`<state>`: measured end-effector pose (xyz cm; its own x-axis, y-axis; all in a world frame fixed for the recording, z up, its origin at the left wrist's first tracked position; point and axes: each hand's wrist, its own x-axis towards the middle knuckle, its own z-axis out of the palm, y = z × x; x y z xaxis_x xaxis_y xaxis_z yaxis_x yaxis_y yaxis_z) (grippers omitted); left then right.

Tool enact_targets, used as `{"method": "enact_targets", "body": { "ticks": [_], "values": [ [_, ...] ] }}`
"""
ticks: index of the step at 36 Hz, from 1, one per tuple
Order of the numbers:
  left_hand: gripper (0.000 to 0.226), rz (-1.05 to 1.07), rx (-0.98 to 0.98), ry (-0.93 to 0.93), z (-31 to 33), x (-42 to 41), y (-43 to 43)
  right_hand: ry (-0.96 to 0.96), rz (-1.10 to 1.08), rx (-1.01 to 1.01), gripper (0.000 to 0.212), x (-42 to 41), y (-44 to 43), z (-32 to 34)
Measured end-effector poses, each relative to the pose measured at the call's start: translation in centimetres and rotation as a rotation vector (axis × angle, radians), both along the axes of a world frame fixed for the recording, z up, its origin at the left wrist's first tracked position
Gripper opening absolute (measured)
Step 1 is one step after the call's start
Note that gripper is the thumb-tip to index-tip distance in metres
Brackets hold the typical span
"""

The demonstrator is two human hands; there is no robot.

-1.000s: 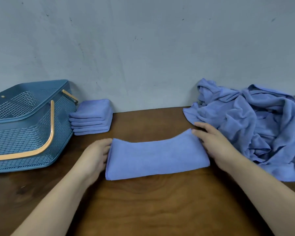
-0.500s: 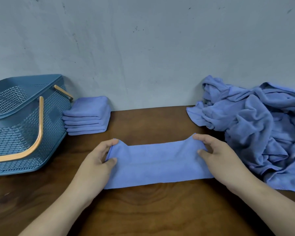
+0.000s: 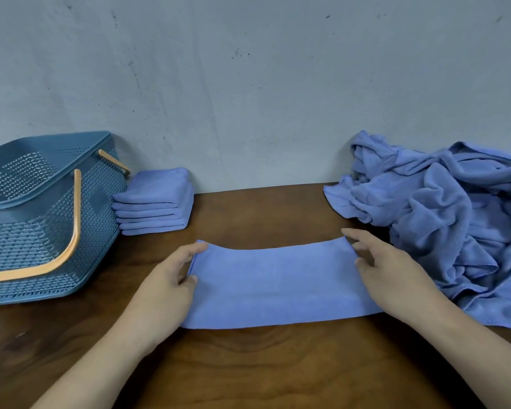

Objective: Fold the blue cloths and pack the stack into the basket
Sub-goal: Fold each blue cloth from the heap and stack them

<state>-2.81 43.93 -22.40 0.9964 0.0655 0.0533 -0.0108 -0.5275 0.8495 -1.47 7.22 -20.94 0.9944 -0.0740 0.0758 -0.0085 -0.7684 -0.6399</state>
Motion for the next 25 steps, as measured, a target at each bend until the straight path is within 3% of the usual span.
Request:
{"method": "enact_targets", "body": {
  "ticks": [7,19,25],
  "values": [
    [0.047,-0.042,0.032,-0.019,1.2,-1.2,-1.3,-0.033,0.049,-0.092,0.052,-0.5,0.7,-0.1],
    [0.04,0.122,0.011,-0.176,1.7,-1.1,-2.1,-0.128,-0.035,0.177,0.04,0.1,0.2,0.0],
    [0.038,0.053,0.103,-0.06,1.0,-0.8,-1.0,0.009,0.019,-0.012,0.047,0.0,-0.5,-0.1]
  ]
}}
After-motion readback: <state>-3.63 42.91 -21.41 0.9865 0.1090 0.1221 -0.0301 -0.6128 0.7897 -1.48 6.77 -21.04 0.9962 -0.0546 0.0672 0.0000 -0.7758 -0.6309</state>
